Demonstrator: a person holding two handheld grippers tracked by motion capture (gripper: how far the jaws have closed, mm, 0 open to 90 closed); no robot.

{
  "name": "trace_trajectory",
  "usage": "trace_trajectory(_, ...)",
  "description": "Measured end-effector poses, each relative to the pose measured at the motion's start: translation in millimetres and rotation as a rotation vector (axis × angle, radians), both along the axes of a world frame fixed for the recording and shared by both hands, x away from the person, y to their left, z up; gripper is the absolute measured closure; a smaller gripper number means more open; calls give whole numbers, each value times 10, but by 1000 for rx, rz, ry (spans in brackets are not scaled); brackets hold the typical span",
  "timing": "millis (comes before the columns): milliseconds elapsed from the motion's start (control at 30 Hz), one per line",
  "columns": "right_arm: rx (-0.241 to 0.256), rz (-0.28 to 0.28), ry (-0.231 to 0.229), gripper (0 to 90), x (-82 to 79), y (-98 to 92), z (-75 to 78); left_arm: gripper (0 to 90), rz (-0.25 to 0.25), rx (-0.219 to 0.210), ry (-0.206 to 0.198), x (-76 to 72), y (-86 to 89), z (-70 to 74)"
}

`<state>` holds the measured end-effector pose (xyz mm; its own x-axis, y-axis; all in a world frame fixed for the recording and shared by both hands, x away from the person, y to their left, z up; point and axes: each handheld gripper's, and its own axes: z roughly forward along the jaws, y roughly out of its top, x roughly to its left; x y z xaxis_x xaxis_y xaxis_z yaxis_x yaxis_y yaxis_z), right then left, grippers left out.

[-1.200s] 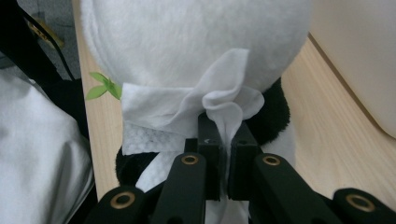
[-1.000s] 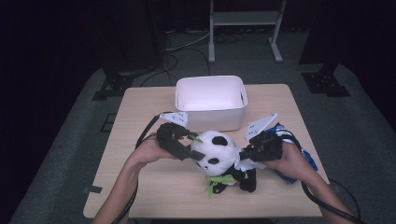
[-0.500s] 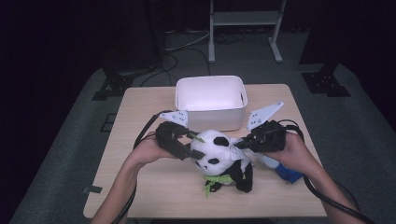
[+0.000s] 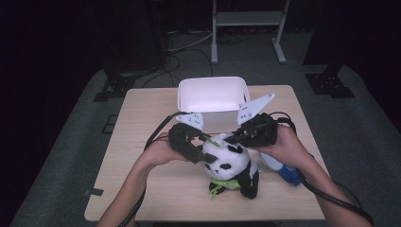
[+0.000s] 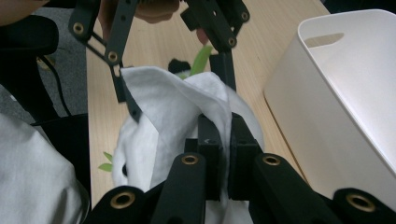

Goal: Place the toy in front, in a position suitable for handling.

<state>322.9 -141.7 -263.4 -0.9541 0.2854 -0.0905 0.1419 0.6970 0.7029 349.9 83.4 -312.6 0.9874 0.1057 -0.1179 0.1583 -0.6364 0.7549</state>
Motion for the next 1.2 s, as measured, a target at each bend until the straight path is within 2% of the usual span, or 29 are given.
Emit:
trace_trajectory(400, -10, 38, 0, 856, 31, 227, -55, 266, -3, 16, -7, -16, -69, 8)
trace_trajectory(567, 10, 44, -3, 855, 38, 263, -58, 271, 3, 32, 4, 2, -32, 40)
trace_trajectory(767, 9, 51, -3, 854, 55, 292, -64, 273, 3, 25, 15, 19, 17, 20)
trace_trajectory(967, 8, 23, -1, 851, 41, 128, -54, 273, 22, 3, 34, 37, 78, -28)
trace_trajectory(1067, 12, 2, 3, 851, 42, 35, -63, 272, 23, 14, 32, 49, 120, -36)
trace_trajectory(1200, 18, -20, 10, 851, 53, -100, -106, 272, 39, 7, 45, 61, 174, -58)
